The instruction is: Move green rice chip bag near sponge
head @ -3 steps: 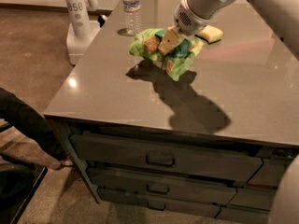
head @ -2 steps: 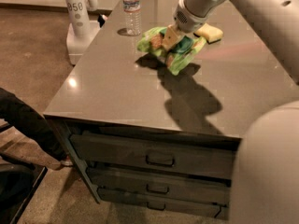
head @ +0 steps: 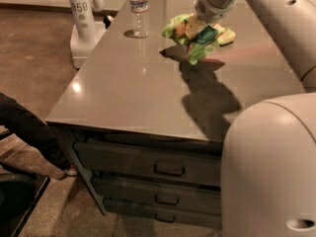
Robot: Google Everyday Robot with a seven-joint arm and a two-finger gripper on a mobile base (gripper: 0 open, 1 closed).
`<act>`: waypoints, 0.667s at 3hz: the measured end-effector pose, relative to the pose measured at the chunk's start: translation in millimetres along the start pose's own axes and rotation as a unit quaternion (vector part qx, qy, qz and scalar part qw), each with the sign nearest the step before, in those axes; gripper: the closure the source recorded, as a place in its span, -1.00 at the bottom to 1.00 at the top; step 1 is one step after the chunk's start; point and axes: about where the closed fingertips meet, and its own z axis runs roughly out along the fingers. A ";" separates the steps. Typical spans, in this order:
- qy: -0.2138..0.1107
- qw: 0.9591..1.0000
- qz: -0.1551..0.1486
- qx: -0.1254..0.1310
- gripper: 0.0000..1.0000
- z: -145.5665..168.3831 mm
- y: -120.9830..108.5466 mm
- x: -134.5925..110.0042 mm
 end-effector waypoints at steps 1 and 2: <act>-0.013 0.999 0.027 0.032 1.00 -10.2 -29.9 3.1; -0.013 0.997 0.051 0.056 0.65 -18.8 -54.4 11.9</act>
Offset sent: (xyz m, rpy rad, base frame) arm 0.0037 -0.0918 0.0310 -0.0193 -0.0847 -0.2259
